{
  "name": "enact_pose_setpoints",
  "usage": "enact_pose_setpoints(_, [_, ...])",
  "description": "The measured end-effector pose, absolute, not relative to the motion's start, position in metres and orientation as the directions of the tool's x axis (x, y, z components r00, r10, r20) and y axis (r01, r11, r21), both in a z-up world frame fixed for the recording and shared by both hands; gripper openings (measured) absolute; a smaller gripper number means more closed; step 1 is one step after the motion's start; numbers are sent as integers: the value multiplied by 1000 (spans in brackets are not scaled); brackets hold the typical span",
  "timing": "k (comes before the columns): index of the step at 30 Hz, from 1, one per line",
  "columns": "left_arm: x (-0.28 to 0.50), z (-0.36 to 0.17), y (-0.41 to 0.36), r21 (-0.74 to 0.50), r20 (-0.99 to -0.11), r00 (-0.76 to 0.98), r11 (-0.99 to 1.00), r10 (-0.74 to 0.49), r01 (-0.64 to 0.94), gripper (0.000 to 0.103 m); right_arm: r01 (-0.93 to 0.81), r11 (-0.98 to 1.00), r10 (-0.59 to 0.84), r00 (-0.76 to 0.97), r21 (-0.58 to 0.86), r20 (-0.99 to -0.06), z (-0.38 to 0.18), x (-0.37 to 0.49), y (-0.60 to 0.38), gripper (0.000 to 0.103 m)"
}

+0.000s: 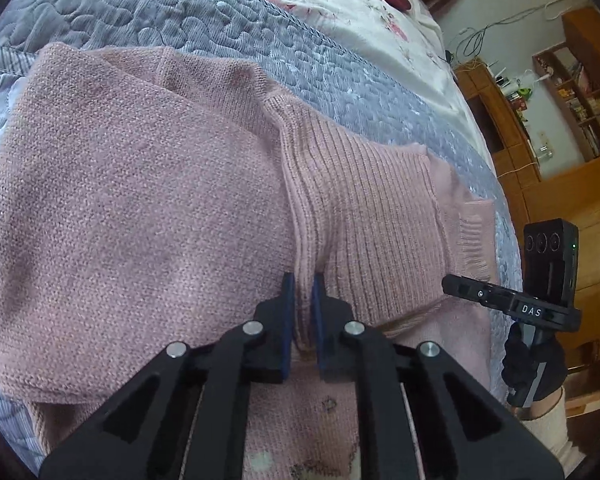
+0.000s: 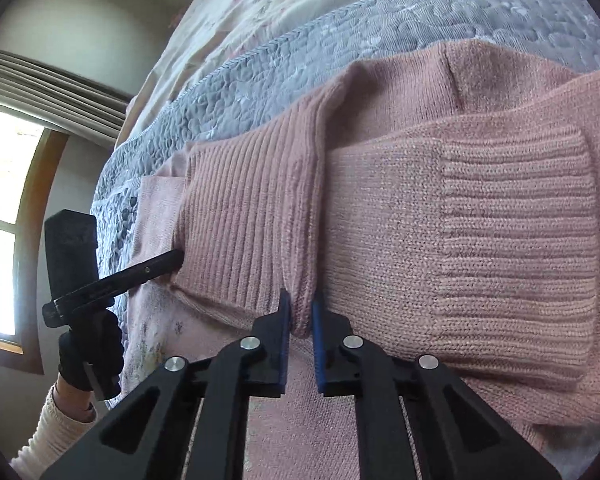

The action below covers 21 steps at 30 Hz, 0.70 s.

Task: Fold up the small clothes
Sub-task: 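Fold the collar edge down toward the hem with both tools, then release the collar and move both tools to the ribbed hem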

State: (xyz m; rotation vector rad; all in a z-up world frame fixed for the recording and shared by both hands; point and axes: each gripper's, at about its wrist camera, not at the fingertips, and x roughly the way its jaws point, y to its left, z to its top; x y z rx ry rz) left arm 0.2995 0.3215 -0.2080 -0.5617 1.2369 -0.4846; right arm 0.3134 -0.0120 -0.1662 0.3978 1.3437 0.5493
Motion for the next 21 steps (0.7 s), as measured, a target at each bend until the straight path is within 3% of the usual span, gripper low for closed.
enact_pose_setpoints(6, [294,-203,318,-613,-749,290,789,-595,35,13,-156,832,553,165,532,-817,-164,312,-8,12])
enact_pose_setpoints(7, [290,-197,316,-594,-763,295,804,-575,31,18,-151,830,557,187,537,-809,-157,306,-11,21])
enact_pose_setpoints(9, [274,-180,314,-550,-789,309,834,-531,29,33,-166,819,574,238,549,-784,-137,285,-20,24])
enact_pose_setpoints(13, [200,-141,314,-511,-779,373,855,-504,86,39,-214,808,588,353,548,-728,-90,195,-43,25])
enact_pose_setpoints(14, [175,-134,316,-487,-786,387,869,-482,91,42,-218,831,556,380,512,-739,-82,166,-48,25])
enact_pose_setpoints(16, [124,-125,321,-434,-806,407,897,-429,85,49,-213,873,488,410,439,-771,-73,113,-55,37])
enact_pose_setpoints(21, [14,-117,342,-315,-864,401,948,-304,40,57,-163,901,434,374,402,-820,-74,5,-84,43])
